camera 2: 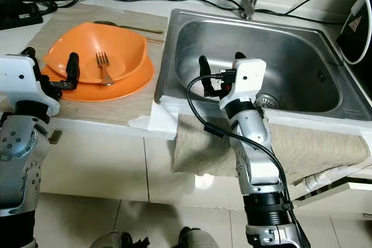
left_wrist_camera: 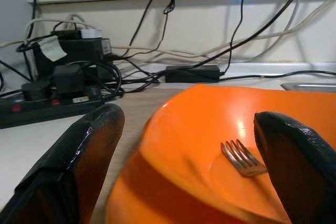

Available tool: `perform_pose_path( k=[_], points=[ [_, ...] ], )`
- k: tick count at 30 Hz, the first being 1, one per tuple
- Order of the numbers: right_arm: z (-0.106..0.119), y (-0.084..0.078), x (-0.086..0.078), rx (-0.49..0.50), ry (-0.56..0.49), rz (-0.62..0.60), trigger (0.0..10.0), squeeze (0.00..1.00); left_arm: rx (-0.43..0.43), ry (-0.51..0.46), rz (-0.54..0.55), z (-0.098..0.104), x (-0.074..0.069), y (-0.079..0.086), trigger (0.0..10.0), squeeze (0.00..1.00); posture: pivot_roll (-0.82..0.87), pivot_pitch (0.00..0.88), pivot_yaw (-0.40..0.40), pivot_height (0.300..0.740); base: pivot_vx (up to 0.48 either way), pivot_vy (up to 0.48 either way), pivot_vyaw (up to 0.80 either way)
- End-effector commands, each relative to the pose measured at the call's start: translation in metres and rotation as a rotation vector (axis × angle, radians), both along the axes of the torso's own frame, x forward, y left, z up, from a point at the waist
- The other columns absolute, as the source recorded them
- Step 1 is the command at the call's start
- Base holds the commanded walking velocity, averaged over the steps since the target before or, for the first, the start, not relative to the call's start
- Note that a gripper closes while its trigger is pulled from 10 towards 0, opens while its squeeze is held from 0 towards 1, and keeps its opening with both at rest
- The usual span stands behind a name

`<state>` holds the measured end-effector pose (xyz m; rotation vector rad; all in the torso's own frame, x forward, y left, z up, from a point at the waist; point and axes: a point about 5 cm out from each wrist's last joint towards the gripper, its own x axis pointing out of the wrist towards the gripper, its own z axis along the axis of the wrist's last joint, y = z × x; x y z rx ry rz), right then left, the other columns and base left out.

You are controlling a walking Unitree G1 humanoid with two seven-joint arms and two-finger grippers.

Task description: Kitchen organization

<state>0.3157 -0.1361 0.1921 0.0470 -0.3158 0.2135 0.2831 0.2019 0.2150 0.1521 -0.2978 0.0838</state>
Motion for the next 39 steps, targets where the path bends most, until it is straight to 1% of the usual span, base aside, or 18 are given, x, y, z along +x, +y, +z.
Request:
perform_pose_path(
  k=[1, 4, 9, 16, 22, 25, 28, 29, 30, 32, 34, 35, 37, 39],
  points=[
    [0.005, -0.006, 0.001, 0.008, -0.023, -0.016, 10.0, 0.00, -0.001, -0.016, -0.006, 0.003, -0.002, -0.002, 10.0, 0.00, -0.13, 0.092, -0.099, 0.740, 0.000, 0.000, 0.00],
    [0.001, -0.007, 0.006, -0.009, -0.011, -0.016, 10.0, 0.00, 0.006, -0.008, 0.001, -0.001, 0.000, -0.002, 10.0, 0.00, -0.12, 0.091, -0.105, 0.740, 0.000, 0.000, 0.00],
    [0.005, -0.011, 0.012, -0.011, -0.012, -0.004, 10.0, 0.00, 0.007, -0.012, -0.002, -0.001, 0.000, -0.008, 10.0, 0.00, -0.12, 0.103, -0.138, 0.740, 0.000, 0.000, 0.00],
    [0.005, -0.011, 0.016, -0.014, -0.006, 0.008, 10.0, 0.00, 0.003, 0.002, 0.016, -0.006, -0.004, -0.005, 10.0, 0.00, -0.13, 0.112, -0.139, 0.740, 0.000, 0.000, 0.00],
    [0.005, -0.011, 0.017, -0.002, -0.005, 0.006, 10.0, 0.00, 0.004, 0.004, 0.019, -0.007, -0.003, -0.004, 10.0, 0.00, -0.12, 0.103, -0.137, 0.740, 0.000, 0.000, 0.00],
    [0.006, -0.011, 0.016, 0.001, -0.012, 0.005, 10.0, 0.00, 0.011, -0.003, 0.011, -0.004, -0.004, -0.005, 10.0, 0.00, -0.12, 0.101, -0.127, 0.740, 0.000, 0.000, 0.00],
    [0.007, -0.009, 0.012, 0.002, -0.023, -0.002, 10.0, 0.00, 0.019, 0.007, 0.009, -0.006, -0.006, -0.002, 10.0, 0.00, -0.11, 0.093, -0.112, 0.740, 0.000, 0.000, 0.00],
    [0.007, -0.009, 0.010, 0.005, -0.032, -0.010, 10.0, 0.00, 0.035, 0.004, 0.000, -0.005, -0.007, -0.002, 10.0, 0.00, -0.10, 0.085, -0.110, 0.740, 0.000, 0.000, 0.00],
    [0.007, -0.009, 0.010, 0.005, -0.032, -0.010, 10.0, 0.00, 0.035, 0.004, 0.000, -0.005, -0.007, -0.002, 10.0, 0.00, -0.10, 0.085, -0.110, 0.740, 0.000, 0.000, 0.00],
    [0.008, -0.010, 0.009, 0.007, -0.036, -0.015, 10.0, 0.00, 0.035, -0.022, 0.001, 0.002, -0.007, -0.002, 10.0, 0.00, -0.10, 0.088, -0.110, 0.740, 0.000, 0.000, 0.00],
    [0.008, -0.010, 0.009, 0.007, -0.036, -0.014, 10.0, 0.00, 0.032, -0.026, 0.006, 0.003, -0.007, -0.001, 10.0, 0.00, -0.10, 0.088, -0.109, 0.740, 0.000, 0.000, 0.00],
    [0.007, -0.009, 0.009, 0.005, -0.036, -0.013, 10.0, 0.00, 0.029, -0.025, 0.008, 0.002, -0.007, 0.000, 10.0, 0.00, -0.09, 0.094, -0.103, 0.740, 0.000, 0.000, 0.00],
    [0.002, -0.003, 0.006, -0.013, -0.009, 0.025, 10.0, 0.00, 0.059, -0.011, 0.006, 0.001, -0.009, 0.000, 10.0, 0.00, -0.09, 0.100, -0.101, 0.740, 0.000, 0.000, 0.00],
    [0.001, -0.002, 0.005, -0.022, -0.010, 0.026, 10.0, 0.00, 0.061, -0.002, -0.008, 0.002, -0.009, -0.001, 10.0, 0.00, -0.08, 0.108, -0.105, 0.740, 0.000, 0.000, 0.00]
  ],
)
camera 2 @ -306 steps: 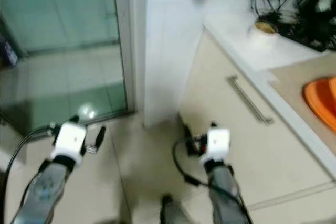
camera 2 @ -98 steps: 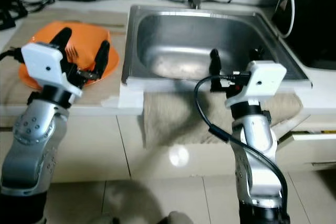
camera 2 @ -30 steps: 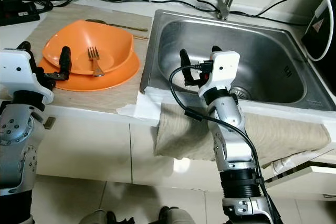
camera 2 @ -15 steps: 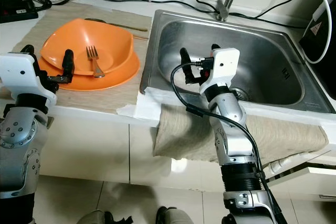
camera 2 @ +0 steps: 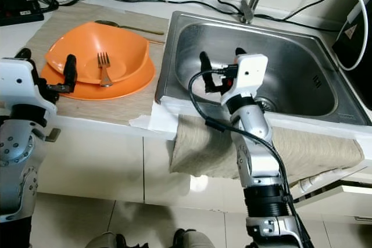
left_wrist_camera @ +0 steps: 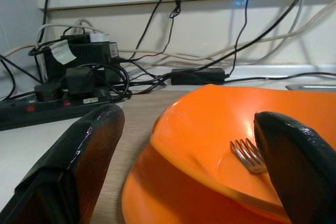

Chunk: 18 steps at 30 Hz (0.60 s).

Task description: Kitchen organization

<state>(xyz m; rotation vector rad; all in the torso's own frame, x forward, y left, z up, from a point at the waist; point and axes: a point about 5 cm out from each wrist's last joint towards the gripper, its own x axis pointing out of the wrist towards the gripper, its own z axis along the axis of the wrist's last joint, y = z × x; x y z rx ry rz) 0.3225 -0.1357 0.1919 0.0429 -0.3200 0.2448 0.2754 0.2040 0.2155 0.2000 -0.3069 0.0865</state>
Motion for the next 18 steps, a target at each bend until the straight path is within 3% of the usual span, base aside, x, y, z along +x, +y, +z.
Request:
perform_pose_path(
  k=[1, 8, 12, 18],
  points=[
    [0.001, -0.002, -0.002, -0.012, -0.002, -0.001, 10.0, 0.00, 0.023, 0.002, -0.030, 0.005, -0.001, -0.003, 10.0, 0.00, -0.07, 0.117, -0.111, 0.740, 0.000, 0.000, 0.00],
    [0.006, -0.001, -0.003, 0.007, -0.020, 0.013, 10.0, 0.00, 0.048, -0.021, -0.057, 0.018, -0.004, 0.000, 10.0, 0.00, -0.07, 0.127, -0.101, 0.740, 0.000, 0.000, 0.00],
    [0.015, -0.005, -0.004, 0.031, -0.044, 0.112, 10.0, 0.00, 0.009, -0.030, -0.200, 0.039, -0.001, -0.005, 10.0, 0.00, -0.06, 0.128, -0.106, 0.740, 0.000, 0.000, 0.00],
    [0.015, -0.005, -0.006, -0.033, -0.024, 0.240, 10.0, 0.00, 0.079, 0.037, -0.394, 0.045, 0.003, -0.022, 10.0, 0.00, -0.08, 0.122, -0.092, 0.740, 0.000, 0.000, 0.00]
  ],
)
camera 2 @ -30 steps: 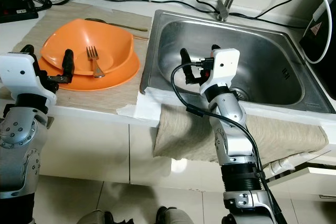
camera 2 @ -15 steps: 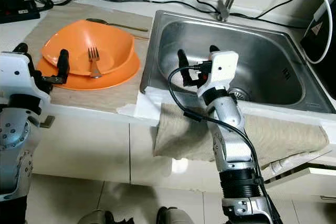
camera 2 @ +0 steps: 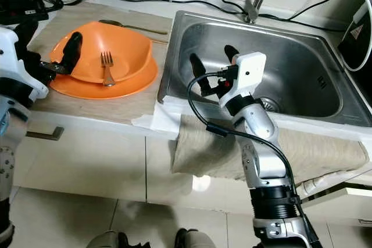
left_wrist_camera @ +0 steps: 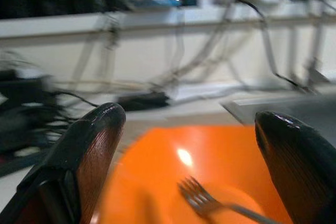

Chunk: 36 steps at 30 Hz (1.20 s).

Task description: Kitchen organization

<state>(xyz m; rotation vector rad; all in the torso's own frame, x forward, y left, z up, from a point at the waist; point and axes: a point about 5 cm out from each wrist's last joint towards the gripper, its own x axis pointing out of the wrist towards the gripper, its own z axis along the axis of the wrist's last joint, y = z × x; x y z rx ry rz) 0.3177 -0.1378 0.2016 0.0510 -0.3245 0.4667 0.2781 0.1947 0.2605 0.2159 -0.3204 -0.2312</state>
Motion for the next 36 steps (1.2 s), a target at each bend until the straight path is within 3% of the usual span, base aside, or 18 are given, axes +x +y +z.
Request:
perform_pose_path(
  k=[1, 5, 8, 10, 12, 14, 17, 19, 22, 23, 24, 27, 32, 36],
  points=[
    [0.006, -0.004, -0.001, -0.010, -0.012, 0.022, 10.0, 0.00, 0.017, 0.022, -0.100, 0.000, 0.000, -0.015, 10.0, 0.00, -0.08, 0.122, -0.092, 0.740, 0.000, 0.000, 0.00],
    [0.009, -0.006, 0.001, -0.013, 0.003, 0.050, 10.0, 0.00, 0.036, 0.107, -0.212, -0.007, 0.006, -0.030, 10.0, 0.00, -0.07, 0.120, -0.097, 0.740, 0.000, 0.000, 0.00],
    [0.009, -0.005, 0.001, -0.070, 0.006, 0.085, 10.0, 0.00, 0.065, 0.237, -0.220, -0.015, 0.015, -0.034, 10.0, 0.00, -0.07, 0.120, -0.097, 0.740, 0.000, 0.000, 0.00],
    [0.010, -0.003, 0.000, -0.084, 0.006, 0.109, 10.0, 0.00, -0.009, 0.310, -0.199, -0.012, 0.024, -0.034, 10.0, 0.00, -0.08, 0.118, -0.094, 0.740, 0.000, 0.000, 0.00],
    [0.010, -0.003, 0.000, -0.091, 0.005, 0.114, 10.0, 0.00, -0.029, 0.326, -0.193, -0.007, 0.028, -0.033, 10.0, 0.00, -0.08, 0.115, -0.096, 0.740, 0.000, 0.000, 0.00],
    [0.010, -0.002, 0.000, -0.092, 0.006, 0.115, 10.0, 0.00, -0.022, 0.318, -0.190, -0.003, 0.028, -0.033, 10.0, 0.00, -0.08, 0.114, -0.096, 0.740, 0.000, 0.000, 0.00],
    [0.010, -0.003, -0.002, -0.091, 0.008, 0.117, 10.0, 0.00, 0.047, 0.217, -0.218, 0.011, 0.022, -0.031, 10.0, 0.00, -0.09, 0.111, -0.089, 0.740, 0.000, 0.000, 0.00],
    [0.008, -0.005, -0.004, -0.083, 0.011, 0.106, 10.0, 0.00, 0.107, 0.062, -0.278, 0.024, 0.008, -0.028, 10.0, 0.00, -0.10, 0.108, -0.092, 0.740, 0.000, 0.000, 0.00],
    [0.005, -0.007, -0.008, -0.073, 0.019, 0.100, 10.0, 0.00, 0.125, -0.035, -0.328, 0.030, -0.010, -0.025, 10.0, 0.00, -0.10, 0.105, -0.096, 0.740, 0.000, 0.000, 0.00],
    [0.005, -0.007, -0.008, -0.073, 0.019, 0.100, 10.0, 0.00, 0.125, -0.035, -0.328, 0.030, -0.010, -0.025, 10.0, 0.00, -0.10, 0.105, -0.096, 0.740, 0.000, 0.000, 0.00],
    [0.003, -0.008, -0.010, -0.057, 0.019, 0.102, 10.0, 0.00, 0.165, -0.077, -0.358, 0.027, -0.023, -0.022, 10.0, 0.00, -0.09, 0.105, -0.101, 0.740, 0.000, 0.000, 0.00],
    [0.001, -0.007, -0.012, -0.032, 0.013, 0.110, 10.0, 0.00, 0.260, -0.099, -0.376, 0.018, -0.033, -0.021, 10.0, 0.00, -0.09, 0.105, -0.105, 0.740, 0.000, 0.000, 0.00],
    [-0.003, -0.005, -0.015, -0.042, 0.008, 0.135, 10.0, 0.00, 0.363, -0.114, -0.378, 0.006, -0.037, -0.027, 10.0, 0.00, -0.08, 0.110, -0.118, 0.740, 0.000, 0.000, 0.00],
    [-0.005, -0.003, -0.017, -0.055, 0.002, 0.165, 10.0, 0.00, 0.354, -0.122, -0.373, 0.002, -0.038, -0.029, 10.0, 0.00, -0.08, 0.114, -0.120, 0.740, 0.000, 0.000, 0.00]
  ],
)
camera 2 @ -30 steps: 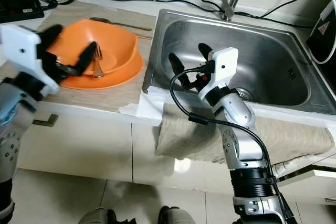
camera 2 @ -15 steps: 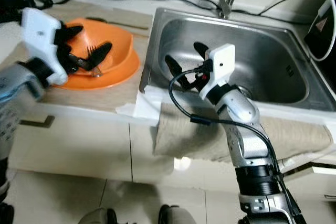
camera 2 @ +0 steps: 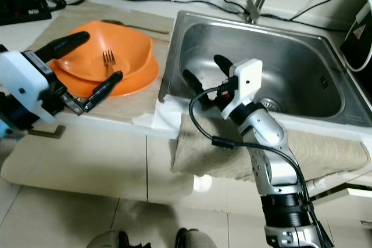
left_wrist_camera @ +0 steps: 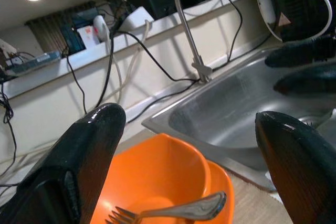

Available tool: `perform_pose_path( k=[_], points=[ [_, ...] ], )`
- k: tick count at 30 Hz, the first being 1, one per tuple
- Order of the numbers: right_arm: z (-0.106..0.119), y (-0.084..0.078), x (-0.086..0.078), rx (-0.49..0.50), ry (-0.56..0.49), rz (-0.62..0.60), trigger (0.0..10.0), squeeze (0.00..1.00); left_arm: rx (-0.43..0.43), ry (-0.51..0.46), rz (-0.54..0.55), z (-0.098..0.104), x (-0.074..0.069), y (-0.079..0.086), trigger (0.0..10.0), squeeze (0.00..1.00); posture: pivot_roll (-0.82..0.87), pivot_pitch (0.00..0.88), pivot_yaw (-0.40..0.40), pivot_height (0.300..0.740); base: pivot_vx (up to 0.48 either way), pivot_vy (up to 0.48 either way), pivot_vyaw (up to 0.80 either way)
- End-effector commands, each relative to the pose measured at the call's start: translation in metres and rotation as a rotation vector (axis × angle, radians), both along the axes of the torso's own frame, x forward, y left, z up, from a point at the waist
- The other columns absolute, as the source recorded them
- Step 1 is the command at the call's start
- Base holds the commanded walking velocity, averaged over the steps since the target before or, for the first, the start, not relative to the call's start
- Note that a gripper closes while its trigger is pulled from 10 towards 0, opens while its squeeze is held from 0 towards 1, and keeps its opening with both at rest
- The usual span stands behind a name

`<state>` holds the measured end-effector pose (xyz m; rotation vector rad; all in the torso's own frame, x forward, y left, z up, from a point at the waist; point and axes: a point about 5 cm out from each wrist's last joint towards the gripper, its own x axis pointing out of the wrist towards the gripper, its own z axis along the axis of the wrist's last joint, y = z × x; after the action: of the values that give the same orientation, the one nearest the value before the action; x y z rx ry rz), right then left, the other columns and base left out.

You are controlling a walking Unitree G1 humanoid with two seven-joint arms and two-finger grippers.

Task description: Kitchen organization

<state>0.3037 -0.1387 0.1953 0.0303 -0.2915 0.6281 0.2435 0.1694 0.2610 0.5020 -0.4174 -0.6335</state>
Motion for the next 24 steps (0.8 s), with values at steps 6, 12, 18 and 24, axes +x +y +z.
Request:
perform_pose_path(
  k=[6, 12, 18, 24],
  points=[
    [-0.005, -0.010, -0.004, -0.084, -0.013, 0.044, 10.0, 0.00, -0.014, 0.061, -0.037, -0.022, 0.003, 0.001, 10.0, 0.00, -0.08, 0.110, -0.112, 0.740, 0.000, 0.000, 0.00],
    [-0.001, -0.024, 0.001, -0.145, -0.025, 0.049, 10.0, 0.00, -0.078, 0.095, -0.008, -0.024, 0.017, 0.010, 10.0, 0.00, -0.10, 0.111, -0.104, 0.740, 0.000, 0.000, 0.00],
    [0.004, -0.025, 0.004, -0.134, -0.034, 0.044, 10.0, 0.00, -0.111, 0.075, 0.049, -0.020, 0.023, 0.017, 10.0, 0.00, -0.11, 0.109, -0.101, 0.740, 0.000, 0.000, 0.00],
    [0.010, -0.014, 0.007, -0.030, -0.042, 0.024, 10.0, 0.00, -0.139, 0.020, 0.074, -0.007, 0.027, 0.021, 10.0, 0.00, -0.11, 0.111, -0.100, 0.740, 0.000, 0.000, 0.00]
  ],
)
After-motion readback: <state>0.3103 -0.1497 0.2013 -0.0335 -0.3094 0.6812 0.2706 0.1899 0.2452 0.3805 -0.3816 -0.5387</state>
